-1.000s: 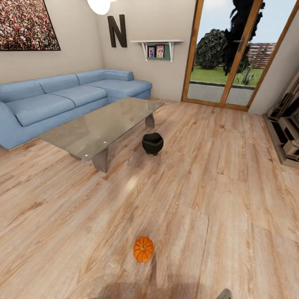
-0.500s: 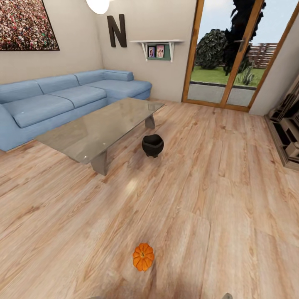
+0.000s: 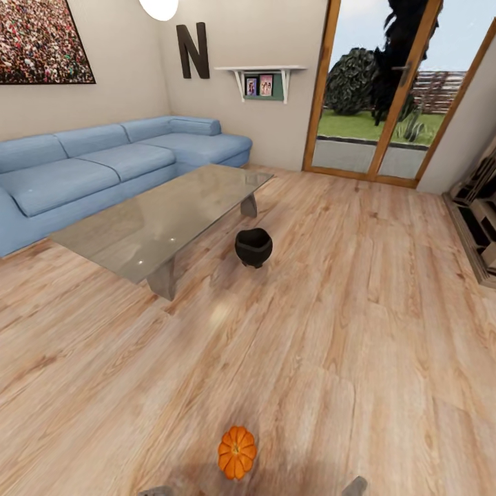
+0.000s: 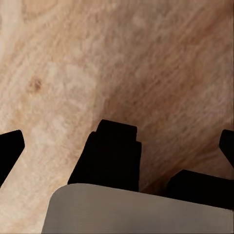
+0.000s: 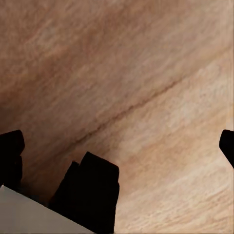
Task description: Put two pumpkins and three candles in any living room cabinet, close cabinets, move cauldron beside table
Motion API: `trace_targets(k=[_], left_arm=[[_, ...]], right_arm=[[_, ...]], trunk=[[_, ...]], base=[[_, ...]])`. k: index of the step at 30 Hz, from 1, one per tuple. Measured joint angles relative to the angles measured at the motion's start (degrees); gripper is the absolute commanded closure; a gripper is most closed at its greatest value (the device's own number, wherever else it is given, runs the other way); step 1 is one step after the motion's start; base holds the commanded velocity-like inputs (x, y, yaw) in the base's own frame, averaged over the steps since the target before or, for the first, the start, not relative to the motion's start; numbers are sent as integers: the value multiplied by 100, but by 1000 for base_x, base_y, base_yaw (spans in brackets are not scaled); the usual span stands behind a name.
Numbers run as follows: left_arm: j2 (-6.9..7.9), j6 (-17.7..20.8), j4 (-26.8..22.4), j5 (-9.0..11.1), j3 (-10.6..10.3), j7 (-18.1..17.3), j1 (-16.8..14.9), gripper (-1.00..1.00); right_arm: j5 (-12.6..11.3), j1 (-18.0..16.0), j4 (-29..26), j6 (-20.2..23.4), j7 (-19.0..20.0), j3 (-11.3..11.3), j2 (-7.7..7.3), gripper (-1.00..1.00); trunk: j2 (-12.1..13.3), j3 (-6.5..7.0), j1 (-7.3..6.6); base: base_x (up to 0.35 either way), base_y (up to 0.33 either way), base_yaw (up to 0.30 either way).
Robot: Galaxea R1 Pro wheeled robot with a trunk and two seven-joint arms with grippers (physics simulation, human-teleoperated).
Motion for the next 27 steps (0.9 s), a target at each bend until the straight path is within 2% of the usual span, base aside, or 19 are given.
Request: trace_targets(k=[1,2,4,5,6,9,15,16,18,22,27], left_arm=[[39,12,-12,-4,1,-6,-83,-100],[93,37,-17,-3,2,3,-297,-100],[106,103,-17,7,7,11,-622,-100],[94,498,-16,20,18,14,-961,-100],[86,720,-19,24,25,15,-1249,-100],[41,1158,-25,43,163,22,-1681,-100],[-41,1303,-26,41,360,26,-2298,-100],[-42,1317,-25,43,364,26,-2358,-100],[-45,1380,-26,44,375,16,-2501,-100],[-13,1402,-27,51,396,-26,-2581,-100],[-37,1432,-26,60,418,-34,-2598,-100]], right_arm=[[-167,-46,-96,50,-4,-53,66,-100],[-403,-169,-168,241,-10,-89,160,-100],[-611,-422,-202,663,-14,-104,246,-100],[-740,-635,-215,1017,-20,-112,319,-100],[-773,-735,-216,1111,-22,-108,357,-100],[-813,-985,-217,1334,-22,-113,433,-100],[-883,-1293,-225,1423,136,-193,425,-100],[-909,-1303,-225,1425,194,-209,424,-100],[-1001,-1340,-228,1434,550,-248,422,-100],[-1064,-1401,-223,1486,1184,-279,415,-100],[-1157,-1425,-227,1492,1448,-332,437,-100]], trunk=[[0,1,0],[0,1,0],[0,1,0],[0,2,0],[0,1,0],[0,1,0],[0,1,0],[0,0,0],[0,0,0],[0,0,0],[0,0,0]], base=[[2,0,0],[1,0,0],[0,0,0],[0,0,0],[0,0,0],[0,0,0],[0,0,0],[0,0,0],[0,0,0],[0,0,0],[0,0,0]])
